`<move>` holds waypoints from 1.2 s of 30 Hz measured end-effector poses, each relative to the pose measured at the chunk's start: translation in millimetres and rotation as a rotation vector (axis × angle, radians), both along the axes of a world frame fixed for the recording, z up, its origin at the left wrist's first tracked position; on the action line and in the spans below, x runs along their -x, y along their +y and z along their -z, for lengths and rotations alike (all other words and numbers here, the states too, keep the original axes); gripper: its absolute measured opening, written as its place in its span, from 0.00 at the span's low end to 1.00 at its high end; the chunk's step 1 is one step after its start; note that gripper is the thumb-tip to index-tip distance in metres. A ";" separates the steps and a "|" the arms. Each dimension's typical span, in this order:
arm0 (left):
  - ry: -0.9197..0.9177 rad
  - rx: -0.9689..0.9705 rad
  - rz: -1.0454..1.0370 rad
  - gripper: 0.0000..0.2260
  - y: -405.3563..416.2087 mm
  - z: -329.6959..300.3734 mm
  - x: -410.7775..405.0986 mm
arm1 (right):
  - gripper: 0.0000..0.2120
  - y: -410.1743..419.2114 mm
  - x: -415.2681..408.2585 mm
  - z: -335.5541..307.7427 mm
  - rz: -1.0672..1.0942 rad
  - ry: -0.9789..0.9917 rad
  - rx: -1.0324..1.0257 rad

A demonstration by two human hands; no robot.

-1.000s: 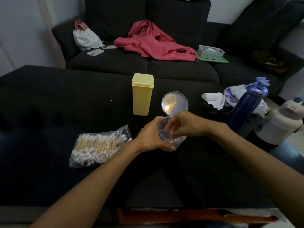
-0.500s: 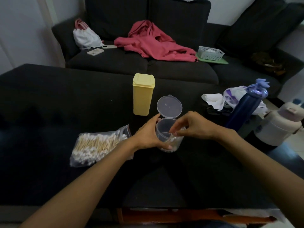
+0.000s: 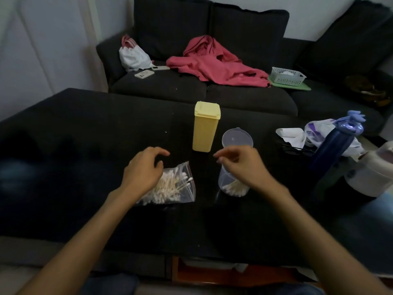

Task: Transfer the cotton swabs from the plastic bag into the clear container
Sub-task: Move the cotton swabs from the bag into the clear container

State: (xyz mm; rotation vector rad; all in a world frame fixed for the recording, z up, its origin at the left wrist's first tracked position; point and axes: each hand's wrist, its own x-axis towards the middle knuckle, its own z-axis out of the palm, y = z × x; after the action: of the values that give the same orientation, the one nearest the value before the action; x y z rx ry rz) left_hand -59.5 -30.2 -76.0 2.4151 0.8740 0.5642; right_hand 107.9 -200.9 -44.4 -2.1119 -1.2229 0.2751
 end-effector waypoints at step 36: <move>0.204 0.468 0.328 0.24 17.2 31.8 15.7 | 0.06 29.0 38.3 54.5 0.164 0.618 0.358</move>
State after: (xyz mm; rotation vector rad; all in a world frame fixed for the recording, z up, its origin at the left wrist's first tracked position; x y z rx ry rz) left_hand -75.1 -13.1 -107.8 2.1349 0.5855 -0.0151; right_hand 69.6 -171.9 -99.0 -2.1541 -0.6640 1.0462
